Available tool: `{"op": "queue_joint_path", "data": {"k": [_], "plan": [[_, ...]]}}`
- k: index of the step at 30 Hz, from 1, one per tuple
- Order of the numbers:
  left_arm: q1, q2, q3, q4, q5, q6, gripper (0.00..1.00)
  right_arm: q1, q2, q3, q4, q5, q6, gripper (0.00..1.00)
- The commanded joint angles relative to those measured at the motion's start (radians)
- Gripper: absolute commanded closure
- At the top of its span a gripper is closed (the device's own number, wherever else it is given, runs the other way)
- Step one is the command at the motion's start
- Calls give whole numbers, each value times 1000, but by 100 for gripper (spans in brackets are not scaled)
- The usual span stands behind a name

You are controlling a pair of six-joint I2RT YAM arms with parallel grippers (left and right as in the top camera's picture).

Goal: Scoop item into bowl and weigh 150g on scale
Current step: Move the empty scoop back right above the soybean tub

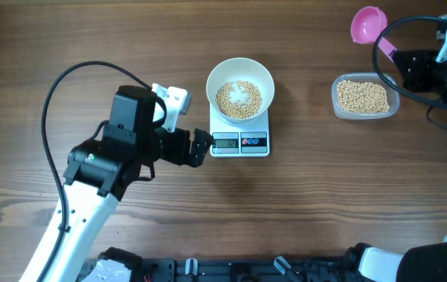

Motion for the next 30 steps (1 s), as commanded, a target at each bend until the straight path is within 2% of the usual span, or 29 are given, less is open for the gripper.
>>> {"op": "queue_joint_path", "data": {"k": [1,11,17,22,27,30], "plan": [[6,-6,0,0,8,-5,0,-2,-17,19,-1,76,-33,96],[6,-6,0,0,9,-5,0,-2,3,19,2,117,-32,96],[6,-6,0,0,9,-5,0,-2,8,19,-16,257,-35,96],[6,-6,0,0,8,-5,0,0,8,19,-106,262,-165,95],[6,-6,0,0,9,-5,0,0,8,19,-155,303,-163,96],[6,-6,0,0,9,-5,0,3,12,19,-159,391,-163,96]]}}
